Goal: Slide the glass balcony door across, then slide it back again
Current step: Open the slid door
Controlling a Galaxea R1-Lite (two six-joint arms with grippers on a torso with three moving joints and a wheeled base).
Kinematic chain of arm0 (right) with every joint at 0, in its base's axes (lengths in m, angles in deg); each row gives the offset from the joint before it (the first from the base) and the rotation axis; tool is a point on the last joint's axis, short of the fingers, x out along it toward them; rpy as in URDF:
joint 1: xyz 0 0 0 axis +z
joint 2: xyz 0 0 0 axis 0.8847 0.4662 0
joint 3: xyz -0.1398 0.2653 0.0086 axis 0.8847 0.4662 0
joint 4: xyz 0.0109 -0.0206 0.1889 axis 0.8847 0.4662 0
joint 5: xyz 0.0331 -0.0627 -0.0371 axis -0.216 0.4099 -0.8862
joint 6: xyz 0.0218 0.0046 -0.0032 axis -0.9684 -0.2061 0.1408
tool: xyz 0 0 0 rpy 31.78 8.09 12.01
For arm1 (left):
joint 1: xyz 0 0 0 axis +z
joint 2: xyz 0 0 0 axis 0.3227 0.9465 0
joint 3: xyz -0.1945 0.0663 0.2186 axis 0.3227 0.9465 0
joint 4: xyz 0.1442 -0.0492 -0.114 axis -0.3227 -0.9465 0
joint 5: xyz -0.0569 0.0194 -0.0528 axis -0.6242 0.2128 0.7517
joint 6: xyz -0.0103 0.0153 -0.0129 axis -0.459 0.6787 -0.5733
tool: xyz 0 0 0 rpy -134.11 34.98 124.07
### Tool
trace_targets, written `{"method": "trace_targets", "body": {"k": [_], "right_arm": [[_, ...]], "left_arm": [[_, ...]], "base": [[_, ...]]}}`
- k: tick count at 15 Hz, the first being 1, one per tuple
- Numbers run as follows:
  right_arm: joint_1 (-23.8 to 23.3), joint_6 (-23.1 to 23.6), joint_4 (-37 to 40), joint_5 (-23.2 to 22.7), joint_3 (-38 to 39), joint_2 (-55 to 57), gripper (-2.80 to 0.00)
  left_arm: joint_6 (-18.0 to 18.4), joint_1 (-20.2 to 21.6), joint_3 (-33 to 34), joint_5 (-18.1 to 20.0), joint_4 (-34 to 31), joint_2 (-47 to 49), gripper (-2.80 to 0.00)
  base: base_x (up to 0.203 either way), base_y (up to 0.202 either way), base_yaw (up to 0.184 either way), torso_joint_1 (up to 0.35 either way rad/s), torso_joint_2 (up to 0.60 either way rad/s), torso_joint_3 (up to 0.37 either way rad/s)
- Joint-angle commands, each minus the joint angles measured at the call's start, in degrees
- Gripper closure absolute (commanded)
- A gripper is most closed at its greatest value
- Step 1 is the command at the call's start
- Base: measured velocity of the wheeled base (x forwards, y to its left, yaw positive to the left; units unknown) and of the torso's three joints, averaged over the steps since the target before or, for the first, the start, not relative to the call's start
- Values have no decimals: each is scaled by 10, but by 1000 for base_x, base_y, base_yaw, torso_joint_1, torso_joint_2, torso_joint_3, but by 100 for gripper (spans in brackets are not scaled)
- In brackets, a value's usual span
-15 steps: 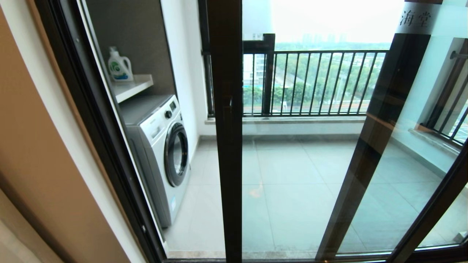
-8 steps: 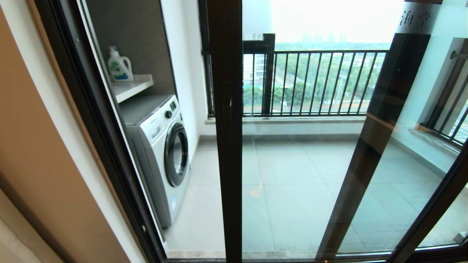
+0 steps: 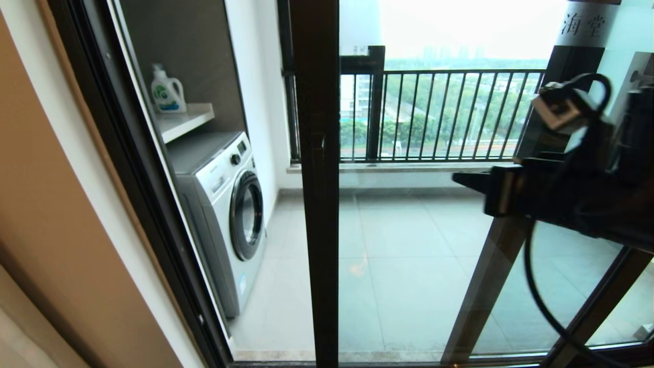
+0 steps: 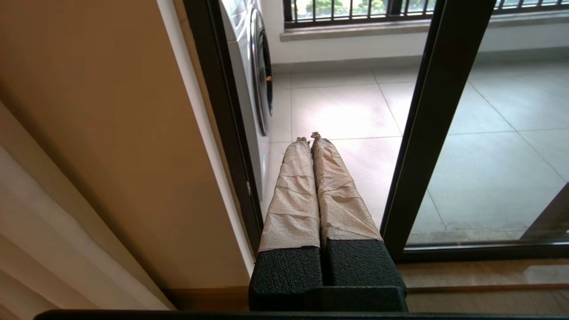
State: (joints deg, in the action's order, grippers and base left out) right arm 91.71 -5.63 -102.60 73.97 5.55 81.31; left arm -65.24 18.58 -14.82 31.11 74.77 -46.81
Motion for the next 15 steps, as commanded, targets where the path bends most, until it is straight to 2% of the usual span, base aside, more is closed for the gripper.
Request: {"method": "trace_targets", "body": {"k": [1,6,8,12,15], "right_arm": [[74,-2,5,54,-76,115,0],[128,-4,61,106,-206,205,0],[150,-5,76,164,-248,242,0],[174,-6,80,170,-297,274,0],[182,-7,83,170,-364,320,0]], "left_arm": [[0,0,0,0,0,1,0],[0,0,0,0,0,1,0],[0,1,0,0,0,1,0],[0,0,0,0,0,1,0],[0,0,0,0,0,1,0]], "base": [[0,0,0,0,0,0],[0,0,0,0,0,0],[0,0,0,0,0,0],[0,0,0,0,0,0],[0,0,0,0,0,0]]}}
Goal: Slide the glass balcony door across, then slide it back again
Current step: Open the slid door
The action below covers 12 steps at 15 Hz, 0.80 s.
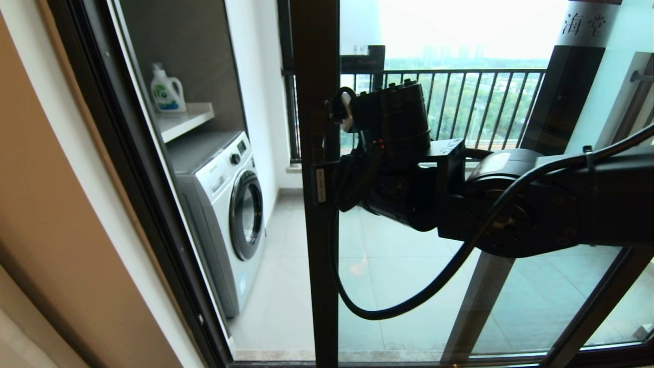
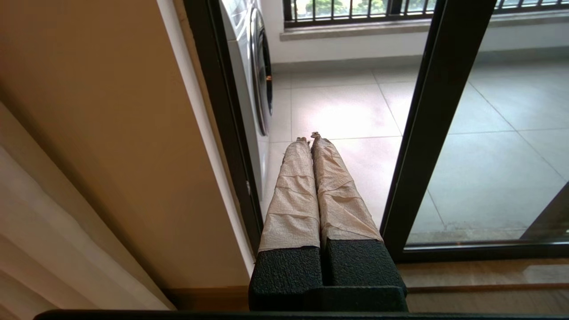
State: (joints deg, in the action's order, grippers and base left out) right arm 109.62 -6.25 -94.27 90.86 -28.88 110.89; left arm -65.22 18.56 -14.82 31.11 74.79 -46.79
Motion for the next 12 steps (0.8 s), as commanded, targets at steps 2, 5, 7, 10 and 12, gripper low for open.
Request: {"method": "trace_targets", "body": {"k": [2,5,7,10,12], "right_arm": [[4,-1,1,1,-51,52,0],[-2,0,4,3,-114,110,0],[-11,0,7,6,-164,146,0],[-18,-1,11,12,-207,171,0],[-24,4,14,12,-214,170,0]], "left_arm": [[0,0,0,0,0,1,0],[0,0,0,0,0,1,0],[0,0,0,0,0,1,0],[0,0,0,0,0,1,0],[0,0,0,0,0,1,0]], "base": [[0,0,0,0,0,0],[0,0,0,0,0,0],[0,0,0,0,0,0],[0,0,0,0,0,0],[0,0,0,0,0,0]]}}
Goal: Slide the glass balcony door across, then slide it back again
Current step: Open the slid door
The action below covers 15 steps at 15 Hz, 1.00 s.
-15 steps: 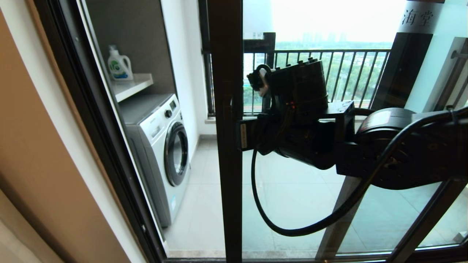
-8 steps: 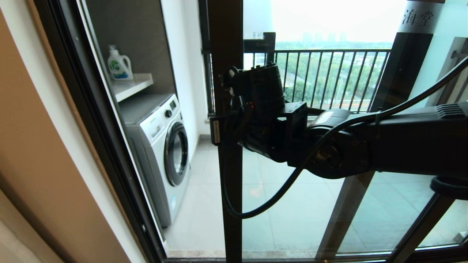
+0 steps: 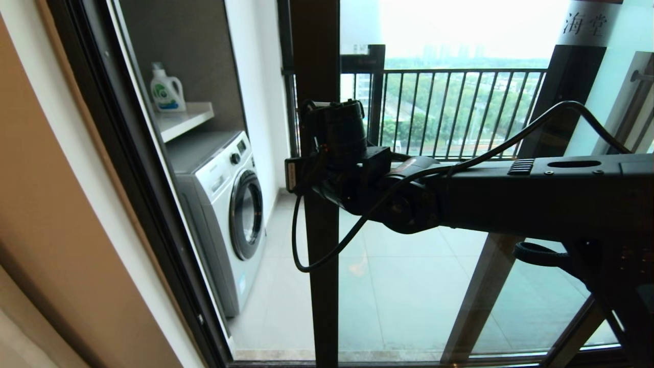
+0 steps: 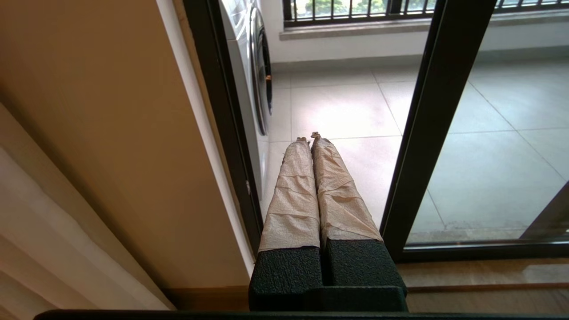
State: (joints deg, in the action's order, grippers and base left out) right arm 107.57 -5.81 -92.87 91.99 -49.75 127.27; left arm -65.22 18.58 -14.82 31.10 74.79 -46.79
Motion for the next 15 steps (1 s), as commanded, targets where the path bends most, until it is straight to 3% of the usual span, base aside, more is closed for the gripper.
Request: {"method": "trace_targets", "body": {"k": [1,15], "right_arm": [[-7,4,0,1,-7,7,0],[-37,2,-1,5,-2,-8,0]], "left_arm": [[0,0,0,0,0,1,0],[0,0,0,0,0,1,0]], "base": [[0,0,0,0,0,0],[0,0,0,0,0,0]]}}
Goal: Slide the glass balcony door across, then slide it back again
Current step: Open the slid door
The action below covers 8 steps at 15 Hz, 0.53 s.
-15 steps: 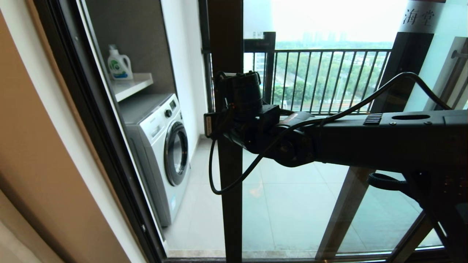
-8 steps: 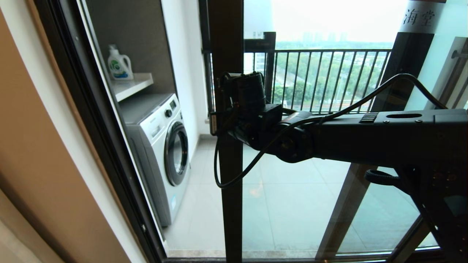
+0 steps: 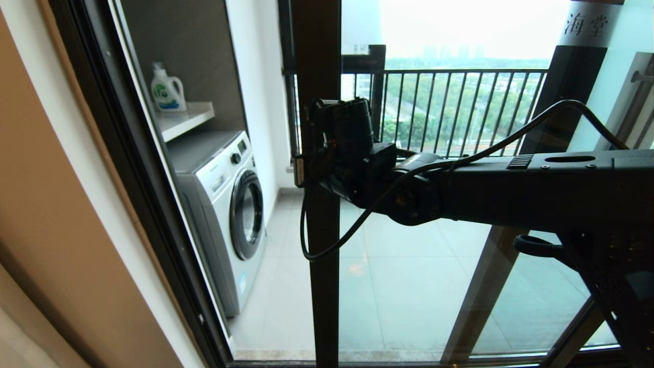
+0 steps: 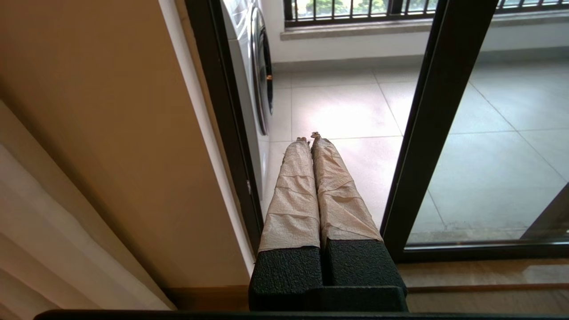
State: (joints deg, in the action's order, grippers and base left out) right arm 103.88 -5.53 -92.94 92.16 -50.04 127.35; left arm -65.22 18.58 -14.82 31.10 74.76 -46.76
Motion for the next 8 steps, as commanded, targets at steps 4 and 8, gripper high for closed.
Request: {"method": "trace_targets", "body": {"k": [4,8], "right_arm": [[-7,-1,0,3,27,-27,0],[-14,-2,-1,3,42,-33,0]], "left_arm": [[0,0,0,0,0,1,0],[0,0,0,0,0,1,0]], "base": [[0,0,0,0,0,0],[0,0,0,0,0,0]]}}
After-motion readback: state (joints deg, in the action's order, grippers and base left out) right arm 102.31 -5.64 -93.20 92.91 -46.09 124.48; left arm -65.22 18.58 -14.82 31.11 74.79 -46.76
